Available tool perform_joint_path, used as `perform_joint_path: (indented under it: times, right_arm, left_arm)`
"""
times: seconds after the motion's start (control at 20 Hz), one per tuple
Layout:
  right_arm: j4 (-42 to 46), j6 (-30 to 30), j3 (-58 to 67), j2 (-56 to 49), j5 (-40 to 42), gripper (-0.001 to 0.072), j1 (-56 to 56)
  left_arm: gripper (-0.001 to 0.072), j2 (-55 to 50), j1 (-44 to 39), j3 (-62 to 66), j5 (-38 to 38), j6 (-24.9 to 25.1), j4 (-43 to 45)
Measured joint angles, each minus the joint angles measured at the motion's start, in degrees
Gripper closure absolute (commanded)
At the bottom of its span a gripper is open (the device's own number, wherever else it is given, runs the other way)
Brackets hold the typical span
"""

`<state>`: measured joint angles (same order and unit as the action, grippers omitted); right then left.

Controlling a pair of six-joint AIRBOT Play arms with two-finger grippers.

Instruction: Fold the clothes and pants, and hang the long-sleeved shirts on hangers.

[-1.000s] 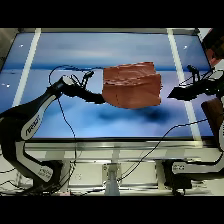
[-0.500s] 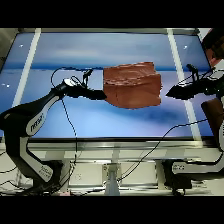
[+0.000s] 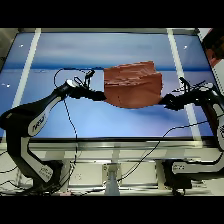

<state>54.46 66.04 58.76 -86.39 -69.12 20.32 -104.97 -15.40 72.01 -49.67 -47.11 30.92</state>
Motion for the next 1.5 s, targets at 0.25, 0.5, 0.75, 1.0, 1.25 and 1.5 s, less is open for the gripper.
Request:
perform_joint_path:
  times: [0.25, 0.5, 0.75, 1.0, 1.25, 1.5]
  right_arm:
    - [-0.42, 6.25, 0.33, -3.3, 5.09, 0.0157, -0.7]
    - [-1.11, 8.44, 6.27, -8.48, 5.4, 0.016, -3.89]
    - [-0.7, 10.32, 10.01, -11.82, 4.35, 0.0264, -4.9]
    - [2.01, 10.64, 10.78, -13.55, -3.1, 0.0274, -5.16]
    - [1.33, 6.08, 10.8, -14.16, -6.43, 0.0706, -5.33]
    - [-4.42, 4.02, 11.04, -13.77, -7.02, 0.0703, -5.31]
  left_arm:
    - [0.0624, 0.0, -0.11, 0.0, 0.0, 0.02, -0.13]
    - [0.0624, 0.04, -0.11, 0.02, 0.0, 0.02, -0.15]
    - [0.0624, 0.04, -0.11, 0.02, -0.02, 0.02, -0.17]
    - [0.0624, 0.04, -0.09, 0.02, -0.09, 0.02, -0.17]
    - [0.0624, 0.04, -0.09, 0.02, -0.33, 0.02, -0.85]
    - [0.0688, 0.94, 0.09, 0.04, -0.57, 0.7, -4.09]
